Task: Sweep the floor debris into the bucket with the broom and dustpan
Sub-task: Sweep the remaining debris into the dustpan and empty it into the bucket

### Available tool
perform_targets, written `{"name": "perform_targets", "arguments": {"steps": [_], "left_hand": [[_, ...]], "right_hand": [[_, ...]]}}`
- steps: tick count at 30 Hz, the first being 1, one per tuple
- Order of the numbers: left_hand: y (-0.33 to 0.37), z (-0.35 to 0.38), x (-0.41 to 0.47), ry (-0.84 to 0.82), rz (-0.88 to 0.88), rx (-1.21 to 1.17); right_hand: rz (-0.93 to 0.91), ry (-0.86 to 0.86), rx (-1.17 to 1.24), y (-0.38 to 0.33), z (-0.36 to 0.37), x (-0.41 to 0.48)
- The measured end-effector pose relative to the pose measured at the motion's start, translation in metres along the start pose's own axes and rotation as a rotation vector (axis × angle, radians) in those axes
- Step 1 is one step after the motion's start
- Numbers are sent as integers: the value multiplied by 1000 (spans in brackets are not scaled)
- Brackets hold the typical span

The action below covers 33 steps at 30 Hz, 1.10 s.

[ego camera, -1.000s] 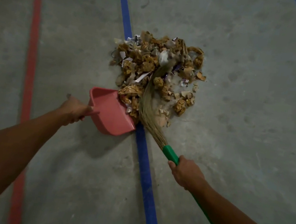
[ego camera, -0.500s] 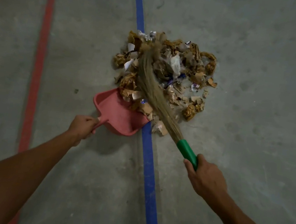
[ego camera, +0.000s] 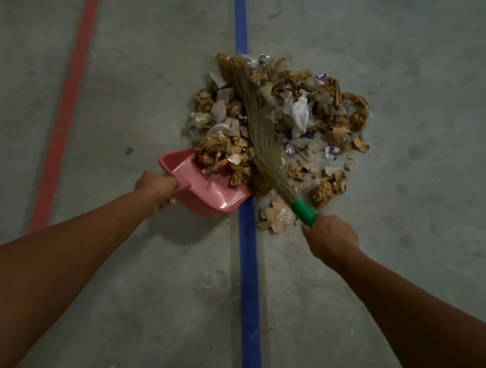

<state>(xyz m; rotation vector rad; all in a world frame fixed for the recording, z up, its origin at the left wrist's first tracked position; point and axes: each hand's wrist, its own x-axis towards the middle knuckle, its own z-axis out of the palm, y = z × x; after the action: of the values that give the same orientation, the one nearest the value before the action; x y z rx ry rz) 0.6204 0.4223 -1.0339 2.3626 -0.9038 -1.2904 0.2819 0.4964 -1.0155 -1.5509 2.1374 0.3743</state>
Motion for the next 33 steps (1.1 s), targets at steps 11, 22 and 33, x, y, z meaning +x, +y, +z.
{"name": "perform_targets", "arguments": {"steps": [11, 22, 33], "left_hand": [[-46, -6, 5, -18, 96, -58], [-81, -5, -28, -20, 178, -151], [-97, -50, -34, 134, 17, -51]], "right_hand": [[-132, 2, -75, 44, 23, -39], [-116, 141, -100, 98, 22, -78], [-34, 192, -76, 29, -38, 3]]}}
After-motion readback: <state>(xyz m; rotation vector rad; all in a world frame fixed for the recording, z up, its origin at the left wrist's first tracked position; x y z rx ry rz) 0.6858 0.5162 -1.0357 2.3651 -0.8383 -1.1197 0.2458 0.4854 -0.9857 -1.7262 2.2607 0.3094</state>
